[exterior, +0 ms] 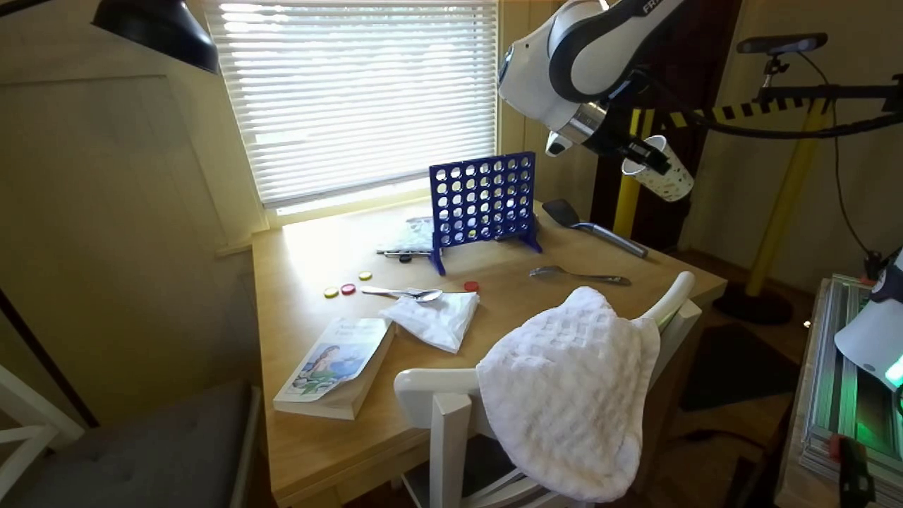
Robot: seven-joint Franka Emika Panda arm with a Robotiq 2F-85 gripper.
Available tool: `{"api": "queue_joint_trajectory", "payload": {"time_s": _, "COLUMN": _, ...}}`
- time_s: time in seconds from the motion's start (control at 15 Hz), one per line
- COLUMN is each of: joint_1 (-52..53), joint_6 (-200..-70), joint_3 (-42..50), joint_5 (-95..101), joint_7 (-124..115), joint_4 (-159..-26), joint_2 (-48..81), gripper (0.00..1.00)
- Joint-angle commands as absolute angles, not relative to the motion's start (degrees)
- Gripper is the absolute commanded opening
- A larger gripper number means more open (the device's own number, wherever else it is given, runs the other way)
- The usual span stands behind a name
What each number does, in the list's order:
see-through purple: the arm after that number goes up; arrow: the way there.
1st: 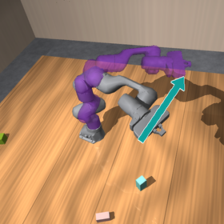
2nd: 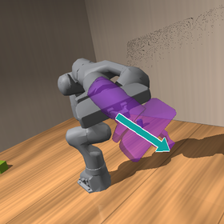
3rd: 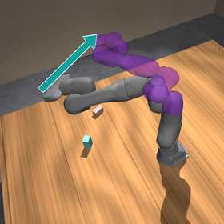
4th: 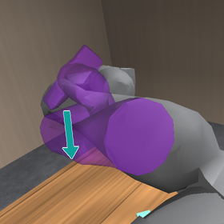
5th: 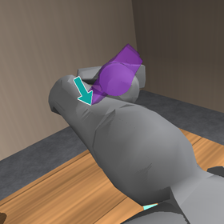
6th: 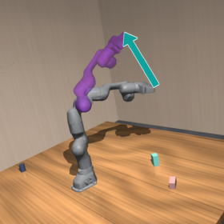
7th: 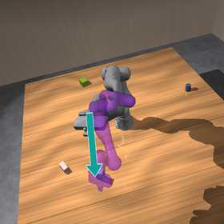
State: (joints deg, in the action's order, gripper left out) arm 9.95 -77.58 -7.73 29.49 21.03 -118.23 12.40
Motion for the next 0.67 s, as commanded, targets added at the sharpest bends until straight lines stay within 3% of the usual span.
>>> {"api": "queue_joint_trajectory", "payload": {"time_s": 0.0, "joint_1": 11.22, "joint_6": -73.89, "joint_3": -9.41, "joint_5": 39.09, "joint_7": 26.12, "joint_4": -107.91, "joint_2": 21.79, "gripper": 0.01}}
{"api": "queue_joint_trajectory", "payload": {"time_s": 0.33, "joint_1": 14.51, "joint_6": -68.41, "joint_3": -11.31, "joint_5": 50.26, "joint_7": 33.93, "joint_4": -96.61, "joint_2": 32.72, "gripper": 0.01}}
{"api": "queue_joint_trajectory", "payload": {"time_s": 0.6, "joint_1": 16.52, "joint_6": -62.65, "joint_3": -12.39, "joint_5": 52.78, "joint_7": 39.99, "joint_4": -94.88, "joint_2": 37.57, "gripper": 0.01}}
